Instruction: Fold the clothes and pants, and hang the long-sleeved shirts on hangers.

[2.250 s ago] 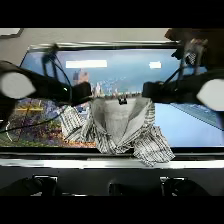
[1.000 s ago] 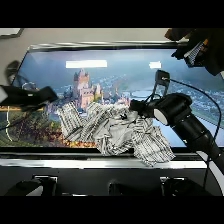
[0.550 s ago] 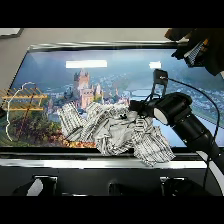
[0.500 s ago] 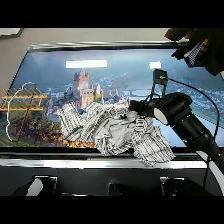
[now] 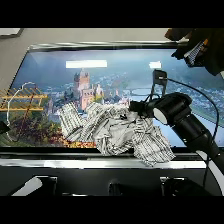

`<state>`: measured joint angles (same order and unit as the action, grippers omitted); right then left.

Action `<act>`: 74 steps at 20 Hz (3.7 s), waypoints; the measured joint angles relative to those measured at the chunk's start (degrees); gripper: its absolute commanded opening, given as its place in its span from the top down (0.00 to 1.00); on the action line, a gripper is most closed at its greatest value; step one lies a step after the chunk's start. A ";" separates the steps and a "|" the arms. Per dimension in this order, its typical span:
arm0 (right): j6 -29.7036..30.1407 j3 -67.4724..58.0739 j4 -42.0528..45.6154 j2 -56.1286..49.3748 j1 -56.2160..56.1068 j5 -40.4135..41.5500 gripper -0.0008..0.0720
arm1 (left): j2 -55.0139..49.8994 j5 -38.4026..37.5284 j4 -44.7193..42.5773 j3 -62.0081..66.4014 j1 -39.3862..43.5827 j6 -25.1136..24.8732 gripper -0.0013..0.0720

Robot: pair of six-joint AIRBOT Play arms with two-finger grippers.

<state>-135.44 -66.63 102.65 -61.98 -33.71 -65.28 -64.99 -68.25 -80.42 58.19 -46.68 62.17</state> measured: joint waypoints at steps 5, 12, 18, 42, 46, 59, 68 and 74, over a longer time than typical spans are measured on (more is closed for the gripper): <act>0.13 0.00 0.00 -0.87 0.00 -2.08 0.93 | -5.53 3.63 0.66 -0.15 -0.68 -9.99 0.03; 0.11 0.00 0.00 -1.64 0.00 -3.32 0.93 | -11.50 5.44 0.92 -0.28 -0.74 -20.17 0.03; 0.07 0.00 0.00 -1.68 0.00 -3.72 0.93 | -16.04 7.48 0.94 -0.28 -0.74 -25.68 0.03; 0.09 0.00 0.11 -1.70 0.00 -4.90 0.93 | -17.31 12.50 10.43 4.66 1.70 -30.27 0.94; 0.09 0.00 0.09 -1.70 0.00 -5.22 0.93 | -11.91 12.61 14.62 7.76 1.73 -30.25 0.94; 0.66 0.00 0.44 -1.70 0.00 -4.81 0.93 | 16.81 2.64 29.94 -0.52 9.55 -31.87 0.94; -1.44 0.00 1.79 -1.70 0.00 -4.76 0.93 | 52.46 -9.42 33.20 -25.90 27.82 -20.61 0.94; -3.80 0.00 4.13 -1.70 0.00 -4.72 0.93 | 63.52 -13.86 34.58 -33.07 38.29 -10.43 0.94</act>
<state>-139.24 -66.63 106.78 -63.68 -33.71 -70.00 -1.48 -82.11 -45.84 25.12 -8.38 51.75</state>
